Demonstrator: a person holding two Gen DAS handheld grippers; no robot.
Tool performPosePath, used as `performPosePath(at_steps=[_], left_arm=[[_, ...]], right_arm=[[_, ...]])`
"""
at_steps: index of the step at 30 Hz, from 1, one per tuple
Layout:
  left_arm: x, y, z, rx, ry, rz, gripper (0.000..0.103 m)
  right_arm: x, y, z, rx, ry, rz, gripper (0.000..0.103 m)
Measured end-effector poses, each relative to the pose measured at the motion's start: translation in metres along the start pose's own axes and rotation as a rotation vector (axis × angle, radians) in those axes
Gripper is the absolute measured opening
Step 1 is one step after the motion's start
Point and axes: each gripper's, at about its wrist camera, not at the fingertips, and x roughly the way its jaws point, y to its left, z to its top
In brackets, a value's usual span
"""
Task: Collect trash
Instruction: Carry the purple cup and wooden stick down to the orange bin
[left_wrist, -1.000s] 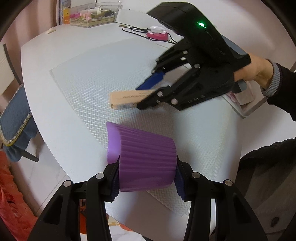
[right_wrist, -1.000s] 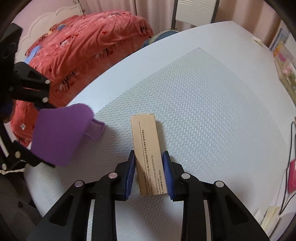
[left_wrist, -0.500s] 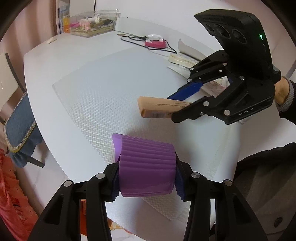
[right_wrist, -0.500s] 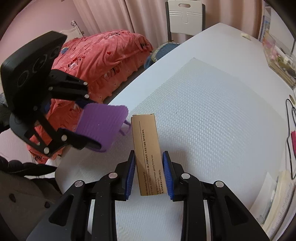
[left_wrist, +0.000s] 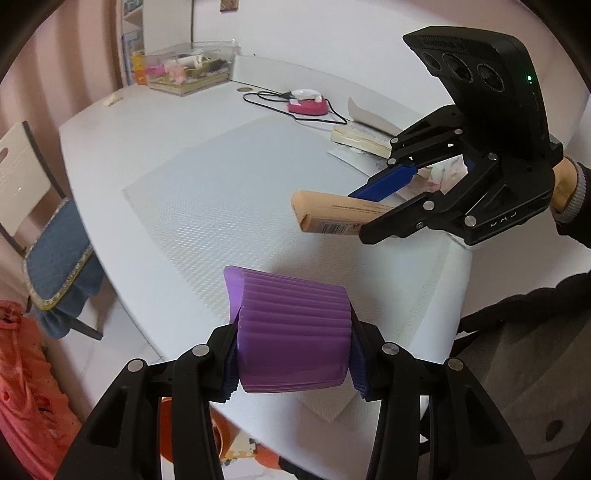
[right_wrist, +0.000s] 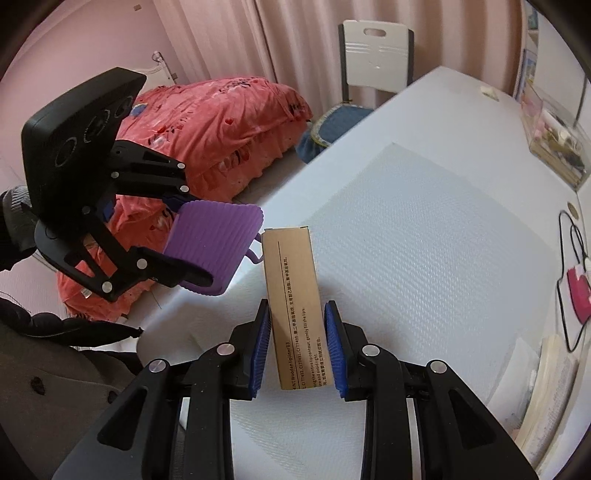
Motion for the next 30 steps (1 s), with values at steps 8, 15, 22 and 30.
performPosePath(at_steps=[8,15,22,30], left_arm=[[-0.034,0.021,-0.028,-0.065,-0.017,0.062,0.048],[-0.061,0.055,-0.071,-0.155,-0.01,0.114,0.048],[-0.084,0.101,-0.121,-0.254,0.004,0.159,0.048],[-0.084,0.148,-0.17,-0.35,0.03,0.17,0.048]], right_arm=[[0.011,0.034,0.031,-0.072,0.003,0.046,0.03],[0.05,0.095,0.074,-0.18,0.031,0.122,0.03],[0.104,0.155,0.119,-0.26,0.068,0.191,0.03],[0.184,0.205,0.157,-0.275,0.131,0.251,0.03]])
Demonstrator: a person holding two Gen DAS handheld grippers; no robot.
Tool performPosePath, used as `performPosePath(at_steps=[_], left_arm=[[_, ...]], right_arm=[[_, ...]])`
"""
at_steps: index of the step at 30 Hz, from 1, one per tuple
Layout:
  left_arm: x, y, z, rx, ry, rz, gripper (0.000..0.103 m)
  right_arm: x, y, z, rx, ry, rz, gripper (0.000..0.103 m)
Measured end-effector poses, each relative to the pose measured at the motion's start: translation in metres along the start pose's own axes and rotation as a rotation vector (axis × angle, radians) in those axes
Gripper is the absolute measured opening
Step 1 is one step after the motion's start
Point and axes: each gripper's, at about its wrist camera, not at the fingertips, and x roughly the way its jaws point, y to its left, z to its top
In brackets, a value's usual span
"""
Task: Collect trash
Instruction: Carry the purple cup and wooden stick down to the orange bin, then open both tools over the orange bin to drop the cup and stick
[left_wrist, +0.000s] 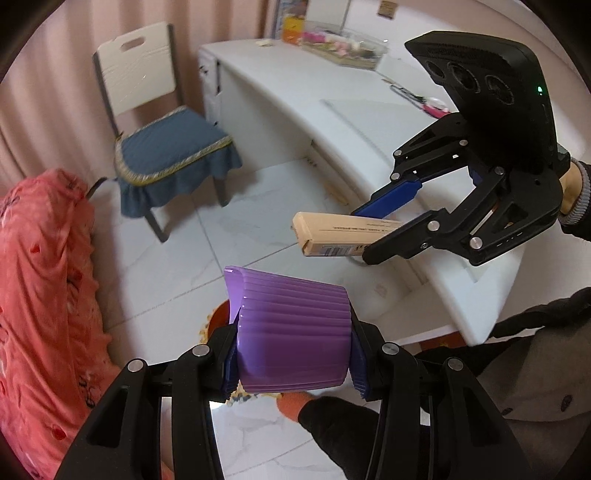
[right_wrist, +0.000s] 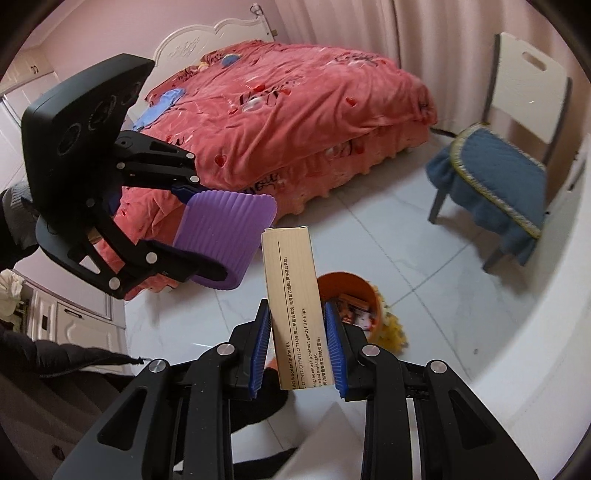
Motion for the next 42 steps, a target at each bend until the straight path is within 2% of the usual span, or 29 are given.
performPosePath(at_steps=[10,17,25,35,38,39,40,42], left_arm=[[0.046,0.06,-0.026,-0.075,0.042,-0.032,0.048],[0.08,0.078,-0.032,-0.095,0.062,-0.079,0.048],[0.105,0.087,-0.038,-0.106,0.084,-0.102,0.048],[0.124,0.093,-0.042,-0.139,0.105,-0.114,0.048],[0.125,0.094,-0.044,-0.142,0.118,-0.114,0.048],[0.125,0.094,-0.045,-0.143,0.121,-0.113,0.048],[0.126,0.095,-0.046,-0.145,0.124,-0.113,0.048],[0.128,0.095,-0.046,-0.149,0.129,-0.113,0.048]], right_arm=[[0.097,-0.015,0.014,0.085,0.083,0.029,0.03],[0.144,-0.041,0.01,0.18,0.116,0.015,0.03],[0.179,-0.058,0.007,0.238,0.146,0.011,0.03],[0.198,-0.069,0.003,0.272,0.17,0.004,0.03],[0.208,-0.071,0.004,0.28,0.18,-0.005,0.033],[0.213,-0.073,0.003,0.283,0.189,-0.006,0.037],[0.215,-0.075,0.004,0.283,0.192,-0.011,0.045],[0.217,-0.077,0.003,0.285,0.188,-0.033,0.051]])
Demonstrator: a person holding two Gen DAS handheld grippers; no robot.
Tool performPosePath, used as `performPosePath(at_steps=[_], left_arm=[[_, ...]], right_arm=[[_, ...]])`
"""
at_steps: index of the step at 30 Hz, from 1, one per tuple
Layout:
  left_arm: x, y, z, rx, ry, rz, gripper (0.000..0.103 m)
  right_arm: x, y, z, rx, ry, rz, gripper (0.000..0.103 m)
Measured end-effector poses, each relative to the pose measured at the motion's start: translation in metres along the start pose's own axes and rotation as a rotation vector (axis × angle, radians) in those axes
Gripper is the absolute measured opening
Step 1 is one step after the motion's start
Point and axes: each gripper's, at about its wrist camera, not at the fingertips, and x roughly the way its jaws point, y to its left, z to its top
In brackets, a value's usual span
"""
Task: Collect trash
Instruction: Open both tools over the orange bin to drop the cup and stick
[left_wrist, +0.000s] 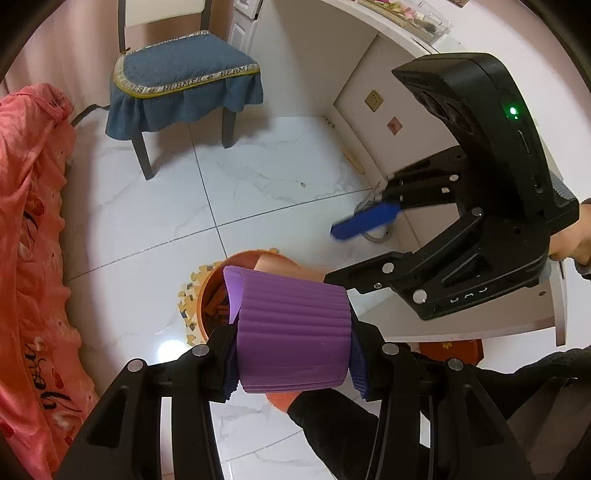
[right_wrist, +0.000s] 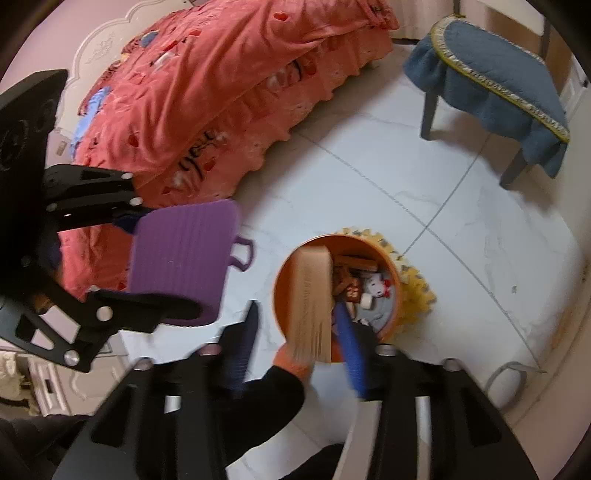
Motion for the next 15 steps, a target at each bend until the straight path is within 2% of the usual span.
performPosePath(at_steps=[7,11,13,15], left_arm=[[0.01,-0.003,0.007,0.016,0.011,0.008,0.048],[0.014,-0.006,0.013,0.025,0.009,0.014,0.061],[0.016,-0.008,0.016,0.032,0.01,0.015,0.061],[0.019,-0.008,0.018,0.037,0.018,0.03,0.071]], right_arm=[[-0.011,-0.006,-0.005,0.012,-0.012,0.002,0.051],[-0.023,-0.009,-0.007,0.02,-0.024,0.002,0.051],[-0.026,-0.01,-0.009,0.022,-0.027,0.002,0.051],[-0.028,-0.011,-0.009,0.029,-0.031,0.006,0.051]])
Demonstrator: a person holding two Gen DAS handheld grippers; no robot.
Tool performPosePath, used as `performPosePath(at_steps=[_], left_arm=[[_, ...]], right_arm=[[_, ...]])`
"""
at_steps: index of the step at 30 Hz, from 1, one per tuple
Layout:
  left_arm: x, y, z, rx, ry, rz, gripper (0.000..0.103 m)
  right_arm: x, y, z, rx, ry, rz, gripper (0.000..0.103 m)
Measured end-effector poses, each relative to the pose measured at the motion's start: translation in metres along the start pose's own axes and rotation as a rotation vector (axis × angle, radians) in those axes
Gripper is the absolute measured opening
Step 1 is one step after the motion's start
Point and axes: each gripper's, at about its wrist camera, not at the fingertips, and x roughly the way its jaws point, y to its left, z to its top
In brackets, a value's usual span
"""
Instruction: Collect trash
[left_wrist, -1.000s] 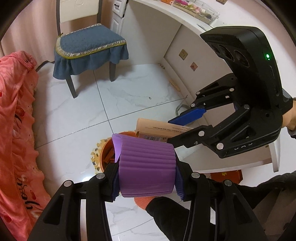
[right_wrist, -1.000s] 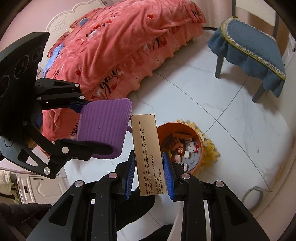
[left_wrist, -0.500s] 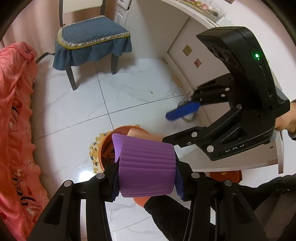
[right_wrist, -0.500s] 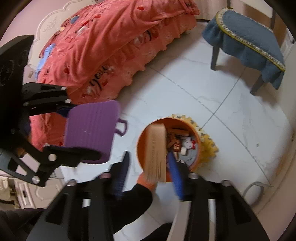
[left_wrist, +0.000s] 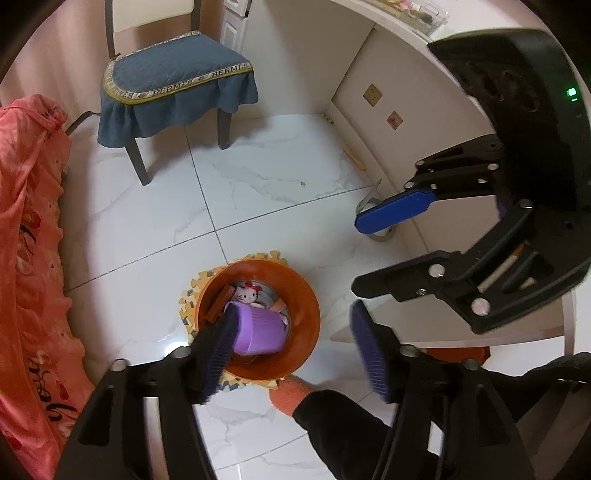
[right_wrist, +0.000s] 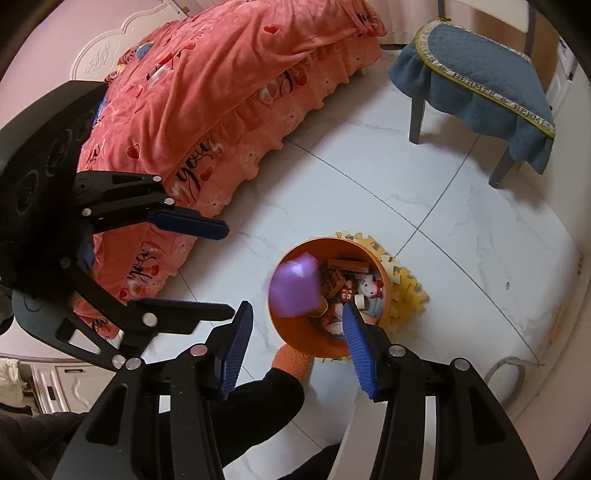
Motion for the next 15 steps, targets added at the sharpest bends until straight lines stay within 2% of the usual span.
performPosePath(at_steps=[8,15], left_arm=[[-0.014,-0.003,0.002,-0.006,-0.007,0.016,0.071],[-0.051,-0.022,0.006,-0.011,-0.067,0.067,0.075]], right_arm=[[-0.019,0.006,0.0,-0.006,-0.031,0.004,0.051],[-0.067,0.017,-0.006,-0.014,-0.106,-0.009,0.056]])
